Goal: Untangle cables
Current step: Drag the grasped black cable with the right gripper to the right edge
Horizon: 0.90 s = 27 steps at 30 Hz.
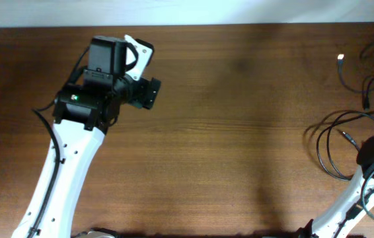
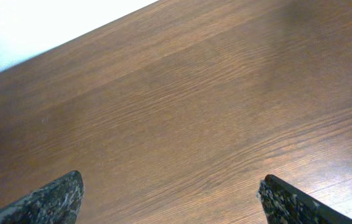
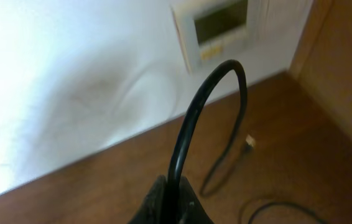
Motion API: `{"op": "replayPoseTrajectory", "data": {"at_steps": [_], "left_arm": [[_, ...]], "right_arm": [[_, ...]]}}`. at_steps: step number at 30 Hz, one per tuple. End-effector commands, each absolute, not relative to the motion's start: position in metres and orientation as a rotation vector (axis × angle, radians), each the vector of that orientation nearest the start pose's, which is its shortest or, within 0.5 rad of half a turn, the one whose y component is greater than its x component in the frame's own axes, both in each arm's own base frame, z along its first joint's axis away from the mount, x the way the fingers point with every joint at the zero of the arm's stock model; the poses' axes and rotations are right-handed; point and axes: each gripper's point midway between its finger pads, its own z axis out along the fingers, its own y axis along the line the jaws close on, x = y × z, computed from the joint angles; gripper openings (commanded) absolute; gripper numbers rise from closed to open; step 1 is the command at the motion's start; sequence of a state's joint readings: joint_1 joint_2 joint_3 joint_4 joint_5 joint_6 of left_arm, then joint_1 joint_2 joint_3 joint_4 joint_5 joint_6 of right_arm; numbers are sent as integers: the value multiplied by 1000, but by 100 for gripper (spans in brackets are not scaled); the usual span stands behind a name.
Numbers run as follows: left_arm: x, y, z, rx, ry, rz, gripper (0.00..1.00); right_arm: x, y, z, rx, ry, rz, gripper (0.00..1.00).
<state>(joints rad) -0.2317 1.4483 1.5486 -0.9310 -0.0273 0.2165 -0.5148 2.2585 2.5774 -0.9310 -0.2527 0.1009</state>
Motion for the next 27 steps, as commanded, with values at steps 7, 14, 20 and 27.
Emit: {"op": "replayPoseTrajectory", "data": {"at_steps": [7,14,20,27], "left_arm": [[382,-116,264,641,2351,22,97],[386,-122,262,704,2328,39,99],[391,-121,291,673,2260,50,98],[311,-55,421,391,1951,232,100]], "right_arm": [[505,-339,177,818,2293,149,93],[534,-260,216,586,2260,446,99],[495,-157,441,215,1958,267,99],[284,-59,552,140,1879,-66,100]]}}
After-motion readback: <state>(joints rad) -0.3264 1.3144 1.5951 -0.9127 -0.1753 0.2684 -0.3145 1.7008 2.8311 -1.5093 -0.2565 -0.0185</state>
